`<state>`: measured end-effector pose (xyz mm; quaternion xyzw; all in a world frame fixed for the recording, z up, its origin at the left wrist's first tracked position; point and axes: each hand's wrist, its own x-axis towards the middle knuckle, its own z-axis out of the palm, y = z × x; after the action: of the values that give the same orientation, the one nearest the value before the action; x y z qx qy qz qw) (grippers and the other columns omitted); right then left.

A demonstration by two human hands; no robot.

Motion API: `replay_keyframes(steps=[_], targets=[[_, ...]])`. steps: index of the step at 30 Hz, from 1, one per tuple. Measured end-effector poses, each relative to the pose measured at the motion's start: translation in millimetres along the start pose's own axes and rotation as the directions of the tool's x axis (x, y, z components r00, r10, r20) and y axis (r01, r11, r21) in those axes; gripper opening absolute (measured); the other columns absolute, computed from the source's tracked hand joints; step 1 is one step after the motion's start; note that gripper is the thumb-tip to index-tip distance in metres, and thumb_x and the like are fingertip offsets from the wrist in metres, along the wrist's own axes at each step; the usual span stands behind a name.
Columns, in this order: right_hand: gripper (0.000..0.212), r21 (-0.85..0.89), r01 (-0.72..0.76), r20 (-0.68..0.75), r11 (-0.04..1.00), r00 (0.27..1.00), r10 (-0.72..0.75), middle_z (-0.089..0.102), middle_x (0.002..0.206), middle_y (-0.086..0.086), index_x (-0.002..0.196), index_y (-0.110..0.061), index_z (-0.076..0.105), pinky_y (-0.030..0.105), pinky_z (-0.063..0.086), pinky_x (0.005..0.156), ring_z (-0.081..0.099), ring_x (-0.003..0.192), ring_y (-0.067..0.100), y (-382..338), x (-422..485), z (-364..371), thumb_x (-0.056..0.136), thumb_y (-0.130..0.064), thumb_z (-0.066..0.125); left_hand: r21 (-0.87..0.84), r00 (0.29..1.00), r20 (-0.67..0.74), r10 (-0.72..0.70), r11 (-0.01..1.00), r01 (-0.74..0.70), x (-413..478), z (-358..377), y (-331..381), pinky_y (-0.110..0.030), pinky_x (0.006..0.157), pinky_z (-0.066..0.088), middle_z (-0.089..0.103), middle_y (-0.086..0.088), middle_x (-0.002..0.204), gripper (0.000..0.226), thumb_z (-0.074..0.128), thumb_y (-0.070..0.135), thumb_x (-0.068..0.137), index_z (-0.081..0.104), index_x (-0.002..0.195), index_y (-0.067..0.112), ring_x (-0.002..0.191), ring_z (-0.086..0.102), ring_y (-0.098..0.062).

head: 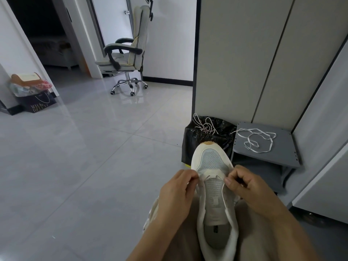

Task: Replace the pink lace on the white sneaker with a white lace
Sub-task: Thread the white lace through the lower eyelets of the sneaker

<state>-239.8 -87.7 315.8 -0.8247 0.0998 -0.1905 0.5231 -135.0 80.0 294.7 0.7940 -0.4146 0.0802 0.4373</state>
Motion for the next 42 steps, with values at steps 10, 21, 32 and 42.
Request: replay_keyframes(steps=[10, 21, 32, 42], targets=[[0.035, 0.072, 0.002, -0.07, 0.997, 0.998, 0.003, 0.051, 0.063, -0.013, 0.069, -0.012, 0.058, 0.009, 0.039, 0.059, 0.047, 0.06, 0.0, 7, 0, 0, 0.07, -0.047, 0.06, 0.294, 0.978, -0.133, 0.158, 0.949, -0.114, 12, 11, 35, -0.015, 0.043, 0.039, 0.054, 0.006, 0.081, 0.011, 0.057, 0.031, 0.079, 0.061, 0.075, 0.021, 0.062, 0.052, -0.006], [0.028, 0.209, -0.026, -0.125, 0.978, 0.991, 0.053, 0.057, 0.059, -0.009, 0.072, -0.008, 0.06, 0.009, 0.041, 0.057, 0.049, 0.057, -0.001, 7, -3, -1, 0.08, -0.034, 0.068, -0.204, 0.929, 0.308, -0.204, 0.94, 0.274, 33, -19, 41, -0.01, 0.061, 0.042, 0.057, 0.009, 0.08, 0.026, 0.066, 0.013, 0.083, 0.055, 0.066, 0.03, 0.066, 0.052, 0.002], [0.018, 0.149, -0.017, -0.007, 0.989, 1.0, 0.018, 0.053, 0.062, -0.012, 0.064, -0.018, 0.059, 0.01, 0.04, 0.06, 0.048, 0.059, 0.0, 5, -2, 0, 0.081, -0.024, 0.06, -0.037, 0.969, 0.177, -0.17, 0.983, 0.179, 20, -4, 36, -0.018, 0.078, 0.043, 0.046, 0.015, 0.09, 0.011, 0.05, 0.022, 0.095, 0.061, 0.095, 0.018, 0.082, 0.049, -0.002], [0.028, 0.178, -0.051, -0.088, 0.983, 0.994, 0.067, 0.054, 0.06, -0.007, 0.07, -0.012, 0.061, 0.013, 0.041, 0.059, 0.048, 0.059, 0.004, 7, -3, 2, 0.077, -0.039, 0.063, -0.337, 0.951, 0.176, -0.255, 0.892, 0.302, 1, -6, 6, -0.014, 0.062, 0.041, 0.058, 0.018, 0.089, 0.03, 0.061, 0.007, 0.085, 0.05, 0.09, 0.034, 0.061, 0.05, -0.004]])
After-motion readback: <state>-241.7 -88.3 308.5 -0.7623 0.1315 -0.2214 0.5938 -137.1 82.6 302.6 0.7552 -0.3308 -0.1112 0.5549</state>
